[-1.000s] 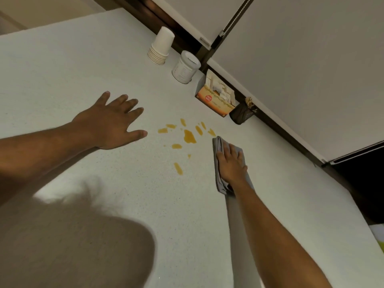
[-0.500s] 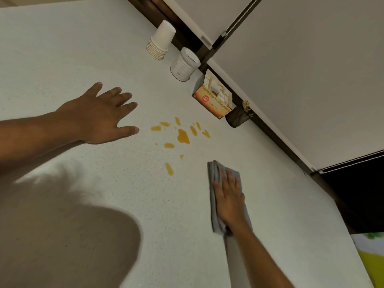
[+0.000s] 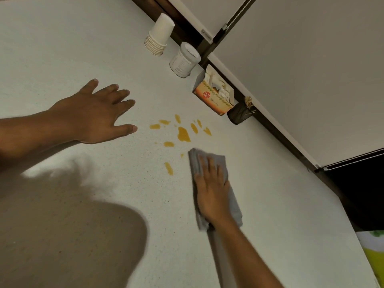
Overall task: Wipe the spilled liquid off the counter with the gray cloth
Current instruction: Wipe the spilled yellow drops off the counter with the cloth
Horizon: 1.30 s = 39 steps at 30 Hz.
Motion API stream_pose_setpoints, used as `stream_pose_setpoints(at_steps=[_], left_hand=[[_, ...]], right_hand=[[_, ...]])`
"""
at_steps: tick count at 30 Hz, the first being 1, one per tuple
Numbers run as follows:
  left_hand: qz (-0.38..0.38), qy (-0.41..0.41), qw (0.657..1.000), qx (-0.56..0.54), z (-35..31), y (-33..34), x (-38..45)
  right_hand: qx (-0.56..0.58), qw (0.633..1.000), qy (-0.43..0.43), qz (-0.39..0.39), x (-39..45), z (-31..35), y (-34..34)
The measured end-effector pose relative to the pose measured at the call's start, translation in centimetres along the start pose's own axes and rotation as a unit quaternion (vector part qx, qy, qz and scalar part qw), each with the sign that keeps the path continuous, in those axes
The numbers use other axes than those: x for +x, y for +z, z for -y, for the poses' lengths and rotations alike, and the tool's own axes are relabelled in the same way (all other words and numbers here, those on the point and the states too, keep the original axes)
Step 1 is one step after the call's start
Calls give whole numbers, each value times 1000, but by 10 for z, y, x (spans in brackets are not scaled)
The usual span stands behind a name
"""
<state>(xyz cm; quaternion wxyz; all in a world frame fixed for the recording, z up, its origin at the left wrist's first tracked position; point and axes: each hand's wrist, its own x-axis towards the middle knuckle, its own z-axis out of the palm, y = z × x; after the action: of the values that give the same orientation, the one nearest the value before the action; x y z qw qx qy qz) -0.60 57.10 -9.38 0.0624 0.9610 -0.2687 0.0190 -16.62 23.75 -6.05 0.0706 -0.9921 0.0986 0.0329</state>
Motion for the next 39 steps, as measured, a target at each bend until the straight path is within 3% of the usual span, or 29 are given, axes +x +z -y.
stream_pose_setpoints(at_steps=[3,5,11,15,19,25,28,34,36,39], left_hand=[[0,-12,1000,-7,0,1,-1],[7,-12,1000,-13,-1,0,-2],[10,-20,999,-26,-2,-1,-1],[0,-22,999,-27,-4,-2,0],[-5,-13,1000,-19,-4,1,-1],[3,-15,1000,-17,-1,0,-3],[9,-18,999,-25,0,1,-7],[-5,-20,999,-39,-5,-4,-4],[-2,-16,999,-41,-6,-6,-4],[-6,-10,999,-32,-7,-9,-5]], right_hand=[[32,999,-28,14,-46,-1,1],[31,999,-17,16,-33,-19,-5],[-2,993,115,-7,136,-70,-28],[-20,994,105,4,207,-53,-28],[-8,1000,-2,16,178,-9,-22],[15,988,-150,19,44,13,-5],[33,988,-147,34,42,-9,-7],[-4,1000,3,-6,192,-12,-27],[-28,1000,6,2,215,3,-20],[-11,999,-27,17,182,27,-12]])
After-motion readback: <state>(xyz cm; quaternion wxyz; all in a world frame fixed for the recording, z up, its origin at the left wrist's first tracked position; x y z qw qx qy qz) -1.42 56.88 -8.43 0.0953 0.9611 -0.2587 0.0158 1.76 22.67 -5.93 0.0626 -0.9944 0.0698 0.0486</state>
